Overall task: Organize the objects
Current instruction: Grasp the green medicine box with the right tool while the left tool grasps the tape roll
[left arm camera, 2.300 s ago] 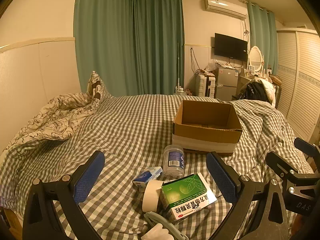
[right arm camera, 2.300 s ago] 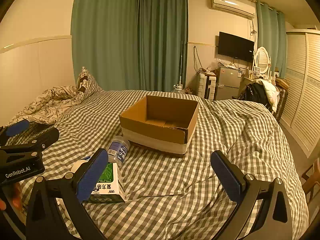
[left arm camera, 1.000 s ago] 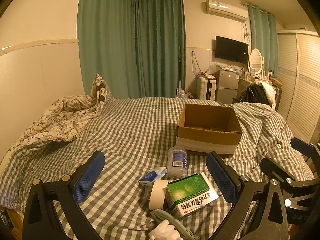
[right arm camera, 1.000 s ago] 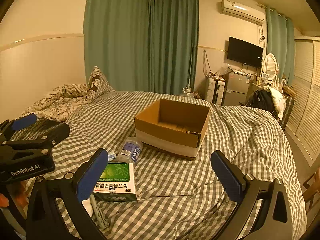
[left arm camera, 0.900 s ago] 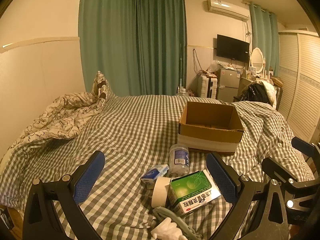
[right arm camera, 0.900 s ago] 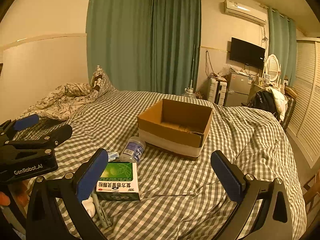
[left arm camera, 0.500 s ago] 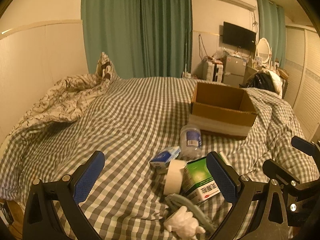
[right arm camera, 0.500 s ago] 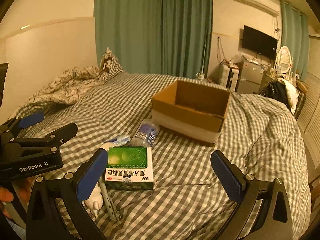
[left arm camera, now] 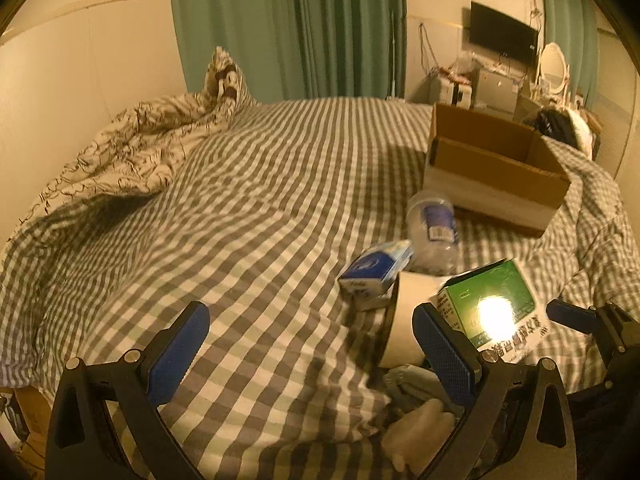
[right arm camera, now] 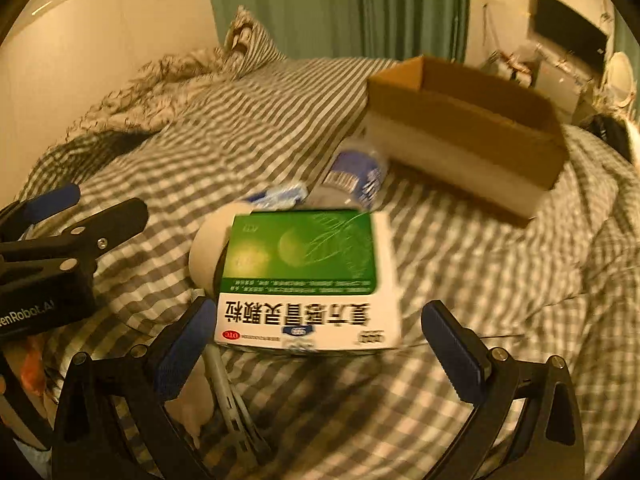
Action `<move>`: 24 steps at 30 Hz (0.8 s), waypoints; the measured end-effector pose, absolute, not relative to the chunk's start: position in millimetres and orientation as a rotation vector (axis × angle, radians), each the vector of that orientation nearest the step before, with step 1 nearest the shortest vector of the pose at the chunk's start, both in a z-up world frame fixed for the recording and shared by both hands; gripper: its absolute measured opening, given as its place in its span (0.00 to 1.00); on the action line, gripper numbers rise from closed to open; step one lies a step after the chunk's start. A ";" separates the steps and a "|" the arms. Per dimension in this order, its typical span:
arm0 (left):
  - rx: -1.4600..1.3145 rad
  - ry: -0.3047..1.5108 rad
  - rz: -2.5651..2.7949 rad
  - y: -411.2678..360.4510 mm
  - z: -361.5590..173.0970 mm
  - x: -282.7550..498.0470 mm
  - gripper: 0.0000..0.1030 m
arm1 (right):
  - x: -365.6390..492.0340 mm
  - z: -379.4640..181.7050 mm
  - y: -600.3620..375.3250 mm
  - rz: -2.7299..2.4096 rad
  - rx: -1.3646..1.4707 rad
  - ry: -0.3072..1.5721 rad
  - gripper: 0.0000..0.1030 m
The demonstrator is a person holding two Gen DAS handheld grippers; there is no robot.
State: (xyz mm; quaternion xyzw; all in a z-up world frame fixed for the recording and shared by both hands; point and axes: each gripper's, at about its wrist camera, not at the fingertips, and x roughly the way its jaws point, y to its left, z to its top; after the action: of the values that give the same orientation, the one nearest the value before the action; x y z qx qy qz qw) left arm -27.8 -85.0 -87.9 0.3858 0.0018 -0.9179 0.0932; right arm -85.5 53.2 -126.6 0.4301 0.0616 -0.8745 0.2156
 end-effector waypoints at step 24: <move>1.477 -0.234 -2.696 -30.9 -144.2 -79.3 0.44 | -95.5 -97.2 122.7 -2.547 1.122 0.065 0.90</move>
State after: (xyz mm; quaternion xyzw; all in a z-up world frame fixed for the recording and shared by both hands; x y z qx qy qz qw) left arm -79.3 -30.9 -144.2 0.4790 -0.0759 -0.8740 0.0294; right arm -95.5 122.7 -97.2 0.3964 0.0229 -0.9004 0.1777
